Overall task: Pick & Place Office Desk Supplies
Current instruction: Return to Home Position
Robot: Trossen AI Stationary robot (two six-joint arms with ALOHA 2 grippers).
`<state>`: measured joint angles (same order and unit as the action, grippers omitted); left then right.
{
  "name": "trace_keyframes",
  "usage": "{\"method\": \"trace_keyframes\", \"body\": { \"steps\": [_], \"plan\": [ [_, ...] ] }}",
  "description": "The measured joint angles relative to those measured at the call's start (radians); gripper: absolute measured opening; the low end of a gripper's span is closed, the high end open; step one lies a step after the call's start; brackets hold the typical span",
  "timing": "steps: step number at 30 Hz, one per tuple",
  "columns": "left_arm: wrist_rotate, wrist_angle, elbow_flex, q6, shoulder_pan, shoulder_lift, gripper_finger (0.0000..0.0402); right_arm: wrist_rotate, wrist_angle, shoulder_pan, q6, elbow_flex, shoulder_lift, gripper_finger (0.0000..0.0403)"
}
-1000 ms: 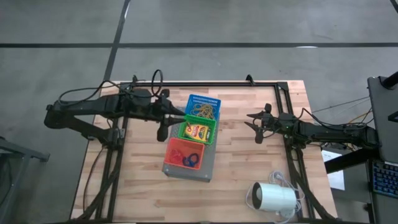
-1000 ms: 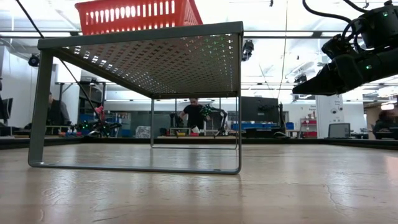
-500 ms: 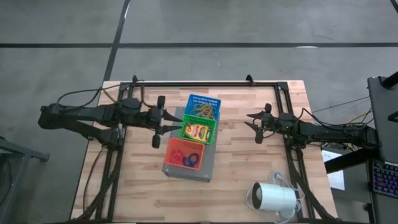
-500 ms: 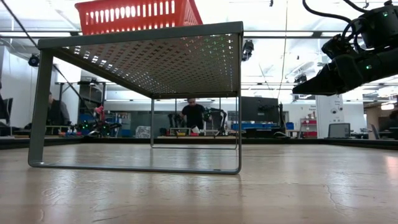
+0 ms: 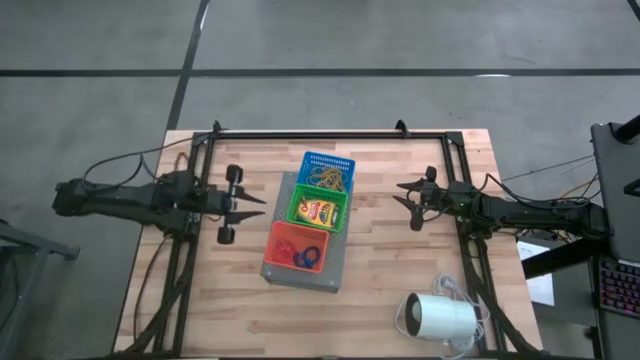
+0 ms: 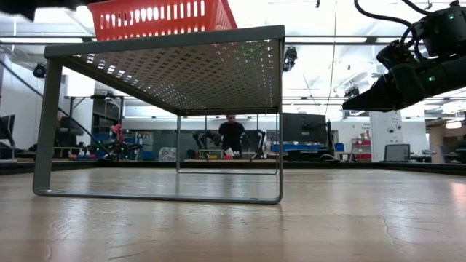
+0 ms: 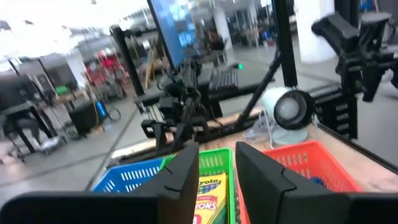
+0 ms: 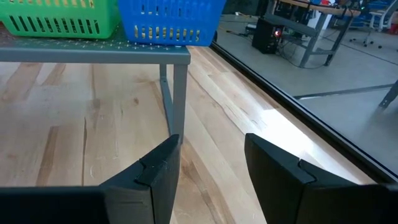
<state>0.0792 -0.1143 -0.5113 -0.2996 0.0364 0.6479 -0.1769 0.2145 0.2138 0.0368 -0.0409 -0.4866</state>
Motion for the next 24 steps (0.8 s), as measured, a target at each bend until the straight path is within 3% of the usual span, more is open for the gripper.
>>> {"method": "trace_keyframes", "body": {
  "steps": [5,15,20,24],
  "plan": [
    [0.000,-0.161,0.180,-0.026,0.000,-0.144,0.0109,0.000,0.000,0.000,0.000,0.000,0.000,0.0178],
    [0.000,-0.183,0.491,-0.177,0.000,-0.503,0.0109,0.000,0.000,0.000,0.000,0.000,0.000,0.0178],
    [-0.041,-0.021,0.501,-0.132,-0.001,-0.650,0.0109,0.000,0.000,0.000,0.000,0.000,0.000,0.0178],
    [-0.153,0.101,0.471,-0.091,-0.001,-0.636,0.0109,-0.001,0.000,0.000,0.000,0.000,0.000,0.0178]
  ]
}}
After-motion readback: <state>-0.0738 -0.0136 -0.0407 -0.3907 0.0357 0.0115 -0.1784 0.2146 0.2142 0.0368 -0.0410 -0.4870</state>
